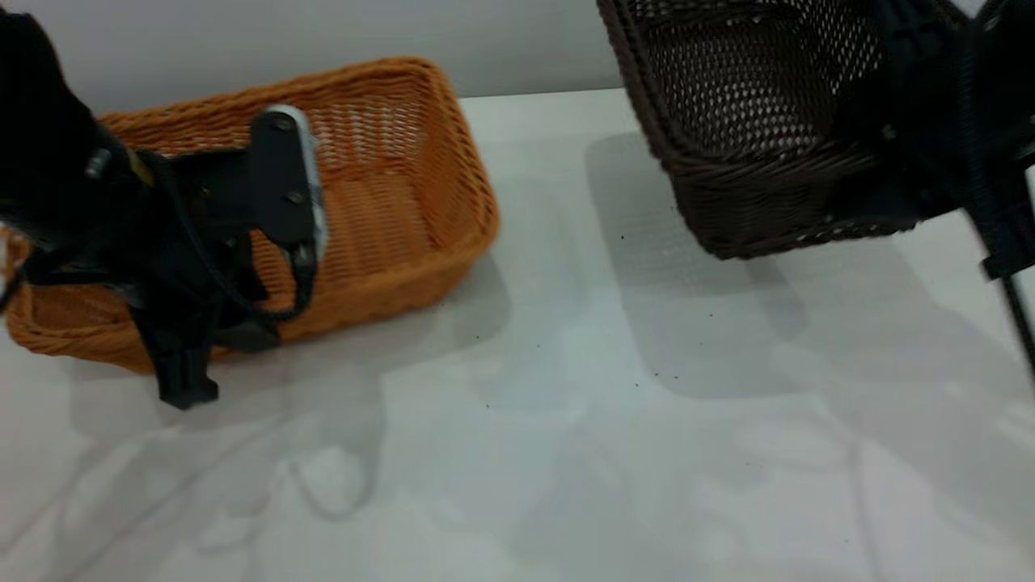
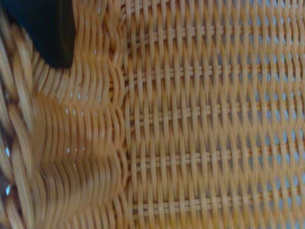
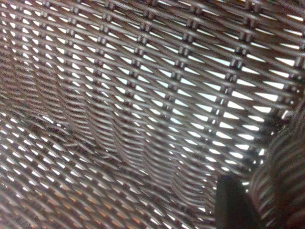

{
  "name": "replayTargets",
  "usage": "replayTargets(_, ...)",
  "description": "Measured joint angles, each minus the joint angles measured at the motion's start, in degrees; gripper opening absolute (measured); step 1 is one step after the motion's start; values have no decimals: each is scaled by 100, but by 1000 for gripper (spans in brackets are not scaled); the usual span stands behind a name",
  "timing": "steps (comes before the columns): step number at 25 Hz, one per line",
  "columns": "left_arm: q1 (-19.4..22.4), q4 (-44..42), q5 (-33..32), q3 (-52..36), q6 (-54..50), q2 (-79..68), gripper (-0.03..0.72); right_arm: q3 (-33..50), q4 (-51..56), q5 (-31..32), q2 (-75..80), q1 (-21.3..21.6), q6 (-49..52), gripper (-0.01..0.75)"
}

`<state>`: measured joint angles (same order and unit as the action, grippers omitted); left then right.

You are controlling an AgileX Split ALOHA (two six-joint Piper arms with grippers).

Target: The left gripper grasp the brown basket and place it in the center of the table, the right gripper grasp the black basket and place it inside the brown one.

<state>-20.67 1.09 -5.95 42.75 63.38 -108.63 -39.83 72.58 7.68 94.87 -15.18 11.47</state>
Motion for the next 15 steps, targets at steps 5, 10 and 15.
replayTargets(5,-642,13,-84,0,15,0,106,0,5,582,-86,666,-634,241)
replayTargets(10,-1312,41,-229,-5,-21,145,106,0,-1,1072,-86,1101,-1078,241)
replayTargets(15,-1711,386,-410,-15,-76,347,105,-134,5,1178,-86,1306,-1398,241)
